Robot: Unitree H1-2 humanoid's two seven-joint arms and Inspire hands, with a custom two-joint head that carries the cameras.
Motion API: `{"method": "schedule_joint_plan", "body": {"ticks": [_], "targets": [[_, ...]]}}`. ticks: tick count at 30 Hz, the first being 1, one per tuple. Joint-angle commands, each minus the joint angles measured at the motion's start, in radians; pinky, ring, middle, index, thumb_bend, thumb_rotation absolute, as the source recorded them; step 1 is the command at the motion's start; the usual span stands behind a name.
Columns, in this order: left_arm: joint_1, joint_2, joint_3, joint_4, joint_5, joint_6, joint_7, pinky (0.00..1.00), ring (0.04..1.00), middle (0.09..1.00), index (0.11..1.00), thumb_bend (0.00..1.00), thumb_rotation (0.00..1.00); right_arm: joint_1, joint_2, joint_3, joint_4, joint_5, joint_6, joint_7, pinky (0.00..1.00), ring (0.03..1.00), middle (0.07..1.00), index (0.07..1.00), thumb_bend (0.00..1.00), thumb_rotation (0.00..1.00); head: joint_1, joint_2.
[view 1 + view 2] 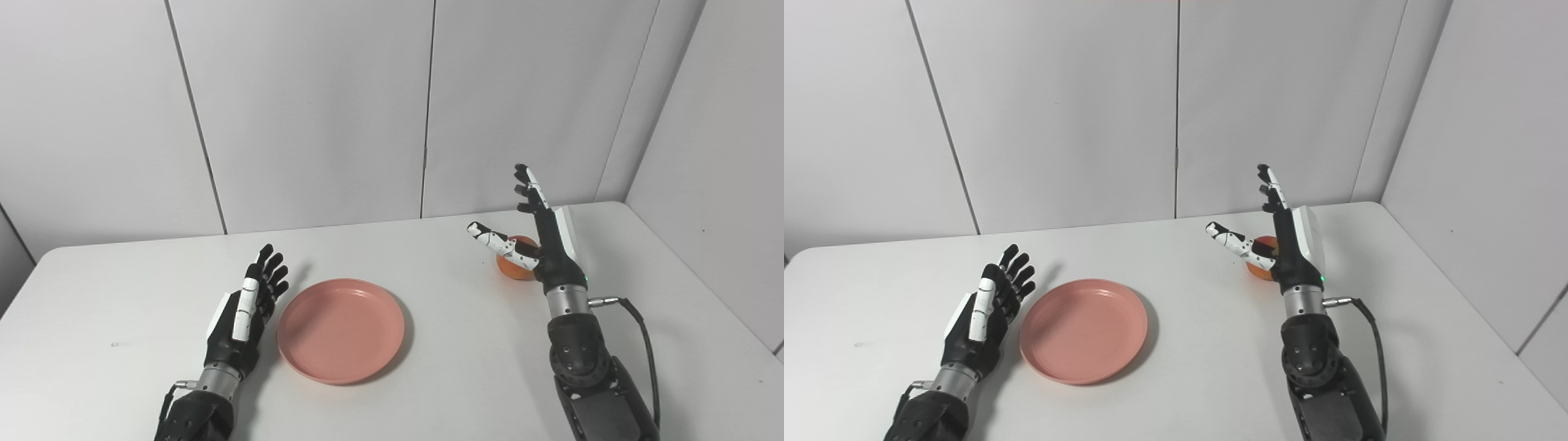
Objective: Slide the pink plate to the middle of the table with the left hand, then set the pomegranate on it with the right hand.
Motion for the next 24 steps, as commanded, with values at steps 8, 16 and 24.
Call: {"method": "schedule_joint_plan", "body": {"ticks": [8, 16, 24], "targets": [[0.016, 0.037, -0.019, 0.032, 0.034, -0.030, -0.019, 0.96, 0.970, 0.986, 0.999, 0.64, 1.00, -0.066, -0.064, -0.012, 0.000, -0.060, 0.059, -0.035, 0.79, 0.880, 0.906, 0.906, 0.80, 0.55, -0.019, -0.003], [0.016, 0.044, -0.026, 0.033, 0.048, -0.030, -0.014, 0.96, 0.963, 0.977, 0.992, 0.65, 1.00, -0.075, -0.103, 0.003, 0.041, -0.113, 0.115, -0.024, 0.79, 0.876, 0.908, 0.913, 0.82, 0.55, -0.029, -0.005], [0.014, 0.044, -0.027, 0.038, 0.052, -0.035, -0.018, 0.96, 0.964, 0.978, 0.994, 0.65, 1.00, -0.088, -0.127, 0.025, 0.101, -0.114, 0.180, 0.014, 0.79, 0.890, 0.927, 0.922, 0.88, 0.53, -0.032, -0.006]]}}
